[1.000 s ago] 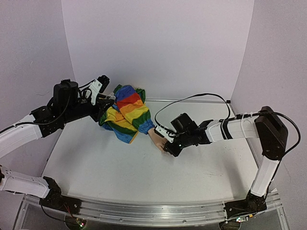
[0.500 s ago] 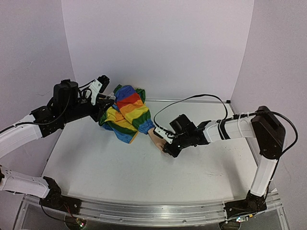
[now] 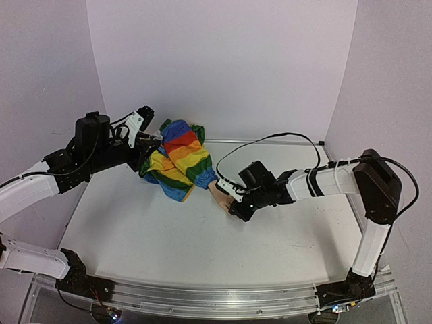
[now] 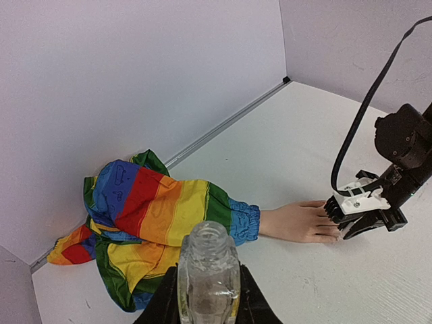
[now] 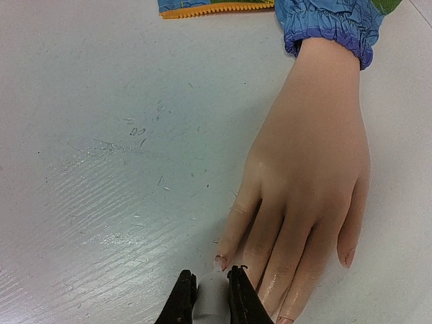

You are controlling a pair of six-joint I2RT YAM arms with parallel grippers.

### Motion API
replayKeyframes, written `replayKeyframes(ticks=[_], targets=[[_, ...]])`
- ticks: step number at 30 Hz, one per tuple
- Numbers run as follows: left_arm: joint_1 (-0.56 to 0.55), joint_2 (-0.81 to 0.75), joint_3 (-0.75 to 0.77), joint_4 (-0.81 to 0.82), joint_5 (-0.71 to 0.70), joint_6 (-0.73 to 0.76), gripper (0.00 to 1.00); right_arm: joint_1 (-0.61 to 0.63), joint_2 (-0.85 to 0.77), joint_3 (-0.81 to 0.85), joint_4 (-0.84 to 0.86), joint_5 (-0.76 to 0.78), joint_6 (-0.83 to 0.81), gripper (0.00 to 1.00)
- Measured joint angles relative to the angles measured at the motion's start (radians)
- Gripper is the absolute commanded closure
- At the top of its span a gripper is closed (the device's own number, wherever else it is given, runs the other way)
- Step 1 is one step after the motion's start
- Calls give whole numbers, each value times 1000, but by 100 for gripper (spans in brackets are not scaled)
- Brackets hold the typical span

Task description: Paint the nails

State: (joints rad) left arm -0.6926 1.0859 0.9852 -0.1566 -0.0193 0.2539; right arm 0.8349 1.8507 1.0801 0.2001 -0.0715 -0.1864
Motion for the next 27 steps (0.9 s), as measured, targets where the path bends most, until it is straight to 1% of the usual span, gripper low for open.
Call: replayKeyframes(ticks=[27], targets=[[0,2,0,0,0,0,100,0,14,-1,-3,10,4,100]])
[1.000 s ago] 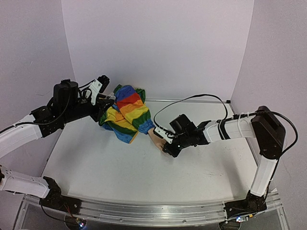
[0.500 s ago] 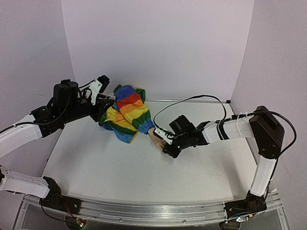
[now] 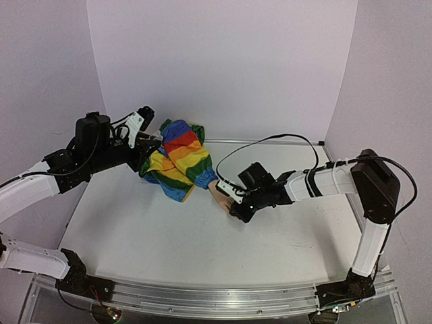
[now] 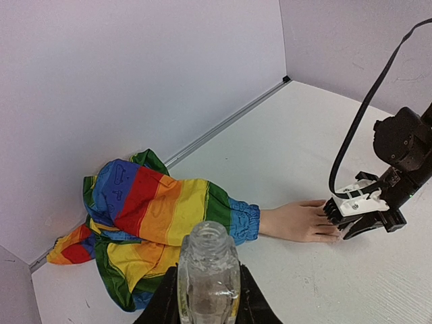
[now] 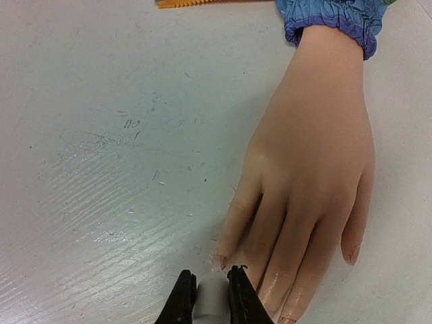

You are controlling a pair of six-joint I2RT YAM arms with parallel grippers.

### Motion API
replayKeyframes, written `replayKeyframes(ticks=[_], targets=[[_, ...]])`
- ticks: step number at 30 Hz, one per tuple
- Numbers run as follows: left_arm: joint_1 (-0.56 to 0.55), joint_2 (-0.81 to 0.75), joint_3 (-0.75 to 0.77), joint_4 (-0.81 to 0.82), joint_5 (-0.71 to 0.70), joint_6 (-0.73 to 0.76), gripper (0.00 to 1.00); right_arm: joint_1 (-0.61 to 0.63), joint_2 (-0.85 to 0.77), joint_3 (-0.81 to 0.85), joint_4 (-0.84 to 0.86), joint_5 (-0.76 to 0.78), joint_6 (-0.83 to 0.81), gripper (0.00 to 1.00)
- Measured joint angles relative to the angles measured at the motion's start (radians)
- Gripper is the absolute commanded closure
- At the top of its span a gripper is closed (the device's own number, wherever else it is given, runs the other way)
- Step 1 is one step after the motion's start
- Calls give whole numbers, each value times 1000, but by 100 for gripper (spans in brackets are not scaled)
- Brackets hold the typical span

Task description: Paint the nails

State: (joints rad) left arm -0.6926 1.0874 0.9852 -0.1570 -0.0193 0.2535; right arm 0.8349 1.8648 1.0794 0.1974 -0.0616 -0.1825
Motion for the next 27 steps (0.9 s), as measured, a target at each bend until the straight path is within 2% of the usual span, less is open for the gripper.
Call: replayKeyframes(ticks=[27], targets=[[0,1,0,0,0,0,100,0,-64,-58,-2,5,16,100]])
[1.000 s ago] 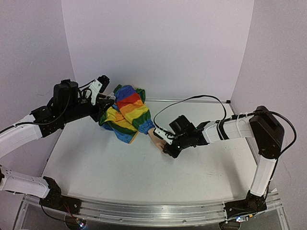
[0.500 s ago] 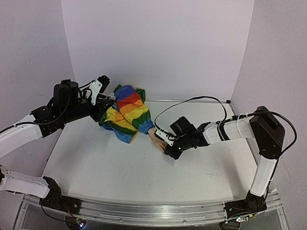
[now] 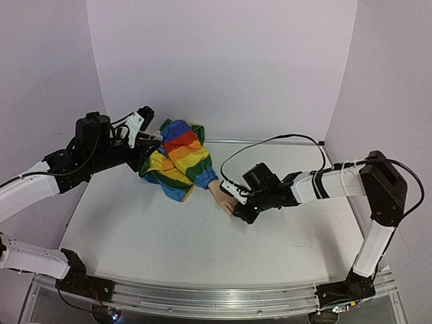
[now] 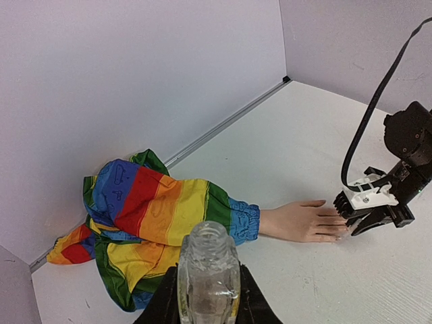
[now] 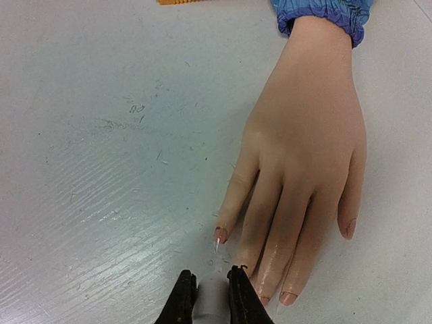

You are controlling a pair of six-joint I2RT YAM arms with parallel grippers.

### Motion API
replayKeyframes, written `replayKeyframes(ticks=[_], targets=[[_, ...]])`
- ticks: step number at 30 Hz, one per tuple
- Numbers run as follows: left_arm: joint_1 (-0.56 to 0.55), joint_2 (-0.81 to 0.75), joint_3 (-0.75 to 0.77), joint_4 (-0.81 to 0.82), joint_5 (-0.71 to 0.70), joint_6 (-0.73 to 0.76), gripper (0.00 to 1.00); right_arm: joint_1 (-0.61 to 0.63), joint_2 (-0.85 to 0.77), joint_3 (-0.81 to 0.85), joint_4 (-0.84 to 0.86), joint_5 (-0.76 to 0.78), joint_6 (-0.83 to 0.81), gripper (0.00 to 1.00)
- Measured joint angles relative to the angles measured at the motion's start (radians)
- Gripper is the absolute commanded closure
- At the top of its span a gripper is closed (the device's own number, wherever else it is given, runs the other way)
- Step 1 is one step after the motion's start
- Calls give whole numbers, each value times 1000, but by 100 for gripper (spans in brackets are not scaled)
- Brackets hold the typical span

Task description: Paint the nails

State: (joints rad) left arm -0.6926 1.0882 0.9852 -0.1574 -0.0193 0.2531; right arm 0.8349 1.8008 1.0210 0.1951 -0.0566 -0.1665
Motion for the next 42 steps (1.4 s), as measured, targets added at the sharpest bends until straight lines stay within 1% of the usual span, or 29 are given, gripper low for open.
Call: replayKeyframes(ticks=[16,25,42], targets=[[0,0,0,0,0,0,100,0,17,43,31,-10,-5,100],[0,0,0,0,0,0,100,0,49,48,30,-10,-5,100],[0,12,0,-1,0,0,100,0,49,48,29,2,-8,100]])
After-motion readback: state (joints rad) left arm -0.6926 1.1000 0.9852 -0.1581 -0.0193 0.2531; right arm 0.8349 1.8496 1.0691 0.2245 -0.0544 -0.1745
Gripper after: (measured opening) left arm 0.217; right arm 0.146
